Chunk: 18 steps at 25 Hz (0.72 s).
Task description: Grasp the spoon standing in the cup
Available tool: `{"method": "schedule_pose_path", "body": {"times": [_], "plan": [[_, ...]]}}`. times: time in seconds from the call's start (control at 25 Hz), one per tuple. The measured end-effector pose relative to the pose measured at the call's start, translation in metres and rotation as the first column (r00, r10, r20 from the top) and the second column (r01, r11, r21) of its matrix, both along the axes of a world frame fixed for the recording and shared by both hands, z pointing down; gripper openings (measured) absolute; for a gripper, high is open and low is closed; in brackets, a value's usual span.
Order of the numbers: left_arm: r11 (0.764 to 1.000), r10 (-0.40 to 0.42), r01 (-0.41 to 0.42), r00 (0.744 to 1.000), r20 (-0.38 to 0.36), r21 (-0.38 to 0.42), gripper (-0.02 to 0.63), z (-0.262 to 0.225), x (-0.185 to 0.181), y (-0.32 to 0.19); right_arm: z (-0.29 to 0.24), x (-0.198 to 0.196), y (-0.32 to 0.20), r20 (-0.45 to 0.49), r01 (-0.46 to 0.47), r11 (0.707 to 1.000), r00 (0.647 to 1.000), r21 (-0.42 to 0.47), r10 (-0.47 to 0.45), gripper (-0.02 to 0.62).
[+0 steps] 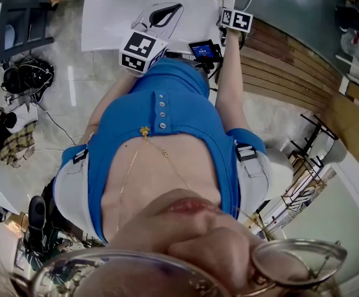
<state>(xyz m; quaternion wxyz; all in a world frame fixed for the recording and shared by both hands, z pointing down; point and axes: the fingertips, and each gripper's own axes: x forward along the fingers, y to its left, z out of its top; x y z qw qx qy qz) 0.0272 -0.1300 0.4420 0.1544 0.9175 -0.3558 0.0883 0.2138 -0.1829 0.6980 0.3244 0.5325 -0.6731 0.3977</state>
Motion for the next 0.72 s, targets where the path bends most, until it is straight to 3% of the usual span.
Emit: {"method": "schedule_pose_path", "body": {"times": [0.72], "plan": [[1.000, 0.010, -0.010, 1.000, -0.001, -0.019, 0.000, 0.0064, -0.0009, -0.0056, 0.0060, 0.0082, 0.0012, -0.078, -0.009, 1.000, 0.997, 0.024, 0.011, 0.021]]}}
